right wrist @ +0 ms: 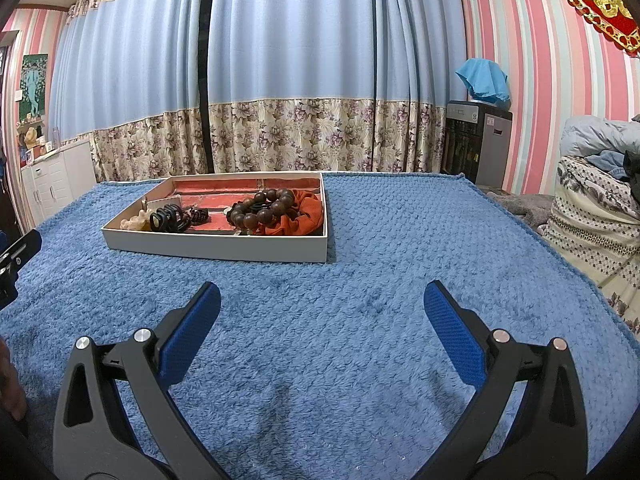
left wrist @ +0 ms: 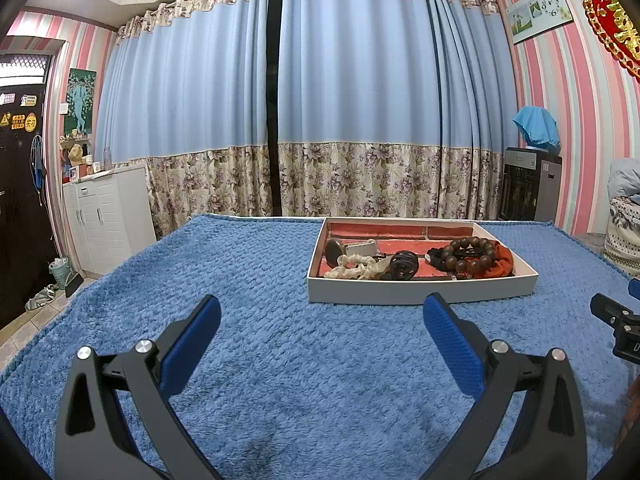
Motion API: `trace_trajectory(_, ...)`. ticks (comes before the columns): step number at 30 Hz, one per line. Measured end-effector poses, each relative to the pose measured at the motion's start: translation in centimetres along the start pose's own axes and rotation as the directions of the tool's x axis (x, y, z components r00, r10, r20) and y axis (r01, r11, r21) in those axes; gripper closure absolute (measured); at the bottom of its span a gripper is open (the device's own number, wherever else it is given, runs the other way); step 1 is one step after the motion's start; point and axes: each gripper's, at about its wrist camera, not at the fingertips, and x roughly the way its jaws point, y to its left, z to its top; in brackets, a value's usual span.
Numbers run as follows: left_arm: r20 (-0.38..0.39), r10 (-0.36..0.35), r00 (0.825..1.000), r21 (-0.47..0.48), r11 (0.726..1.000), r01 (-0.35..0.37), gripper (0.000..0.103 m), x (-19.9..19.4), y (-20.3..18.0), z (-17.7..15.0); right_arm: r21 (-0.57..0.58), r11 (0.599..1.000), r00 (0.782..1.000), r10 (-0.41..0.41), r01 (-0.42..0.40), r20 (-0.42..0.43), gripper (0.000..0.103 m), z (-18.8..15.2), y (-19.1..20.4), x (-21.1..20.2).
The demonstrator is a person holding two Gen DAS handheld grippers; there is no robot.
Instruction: Organize jewelry
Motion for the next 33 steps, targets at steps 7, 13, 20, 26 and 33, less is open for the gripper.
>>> trace_trajectory(7,-0.008,0.003,1.0,0.009,1.0,-0.003,0.004,0.2,-0.1,0.0,0.001,1.0,1.0,0.001,-0.001,-0.005,0.004,0.0,0.0,0.1)
trace_trajectory(13,-0.02,0.024,1.0,0.01,1.0,-0.024,0.004,0.6,-0.2,0.1,0.003,1.0,1.0,0.0,0.0,-0.007,0.004,-0.1,0.1,0.2)
trace_trajectory(20,-0.045,0.105,0.993,0.033,0.994,-0.104,0.004,1.2,-0.6,0.0,0.003,1.0,1.0,-0.001,0.001,-0.005,0.004,-0.1,0.1,0.3)
trace_trajectory(26,-0.077,0.078,0.994,0.004,0.997,-0.078,0.004,1.9,0.0,-0.1,0.005,1.0,1.0,-0.001,0.001,-0.005,0.004,-0.1,0.1,0.3)
trace_trajectory(33,-0.088,0.098,0.991,-0.002,0.995,-0.099,0.004,1.9,0.3,-0.3,0.005,1.0,1.0,-0.002,0.002,-0.002,0.004,0.0,0.1,0.3)
